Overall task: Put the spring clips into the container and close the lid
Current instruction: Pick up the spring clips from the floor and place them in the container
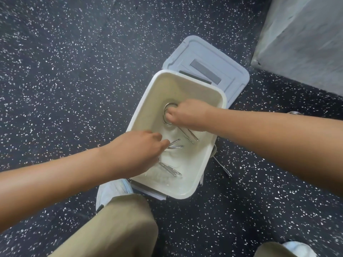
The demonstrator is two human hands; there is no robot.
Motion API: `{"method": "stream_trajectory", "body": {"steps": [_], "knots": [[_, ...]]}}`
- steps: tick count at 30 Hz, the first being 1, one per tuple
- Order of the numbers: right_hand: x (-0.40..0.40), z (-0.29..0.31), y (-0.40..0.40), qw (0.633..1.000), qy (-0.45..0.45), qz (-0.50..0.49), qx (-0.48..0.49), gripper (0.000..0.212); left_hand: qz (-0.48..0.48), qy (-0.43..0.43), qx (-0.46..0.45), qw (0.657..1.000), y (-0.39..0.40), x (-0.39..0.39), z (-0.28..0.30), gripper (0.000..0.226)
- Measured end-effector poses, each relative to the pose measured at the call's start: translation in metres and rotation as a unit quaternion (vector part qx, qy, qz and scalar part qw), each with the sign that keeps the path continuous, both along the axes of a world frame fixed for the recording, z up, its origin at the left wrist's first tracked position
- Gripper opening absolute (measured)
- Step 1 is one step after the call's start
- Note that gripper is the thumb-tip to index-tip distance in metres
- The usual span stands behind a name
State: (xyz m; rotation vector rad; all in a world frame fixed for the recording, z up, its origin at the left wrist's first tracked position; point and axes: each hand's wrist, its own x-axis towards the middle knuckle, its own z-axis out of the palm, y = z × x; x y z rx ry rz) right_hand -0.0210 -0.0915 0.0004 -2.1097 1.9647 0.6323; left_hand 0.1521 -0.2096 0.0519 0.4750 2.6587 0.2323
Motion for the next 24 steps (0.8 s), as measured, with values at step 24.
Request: {"method": "stream_trajectory", "body": {"steps": [24], "knots": [[-0.005,0.025,0.023,0.975,-0.13,-0.132,-0.121,0.012,-0.002,0.06,0.02,0.998,0.025,-0.019,0.031,0.018]]}}
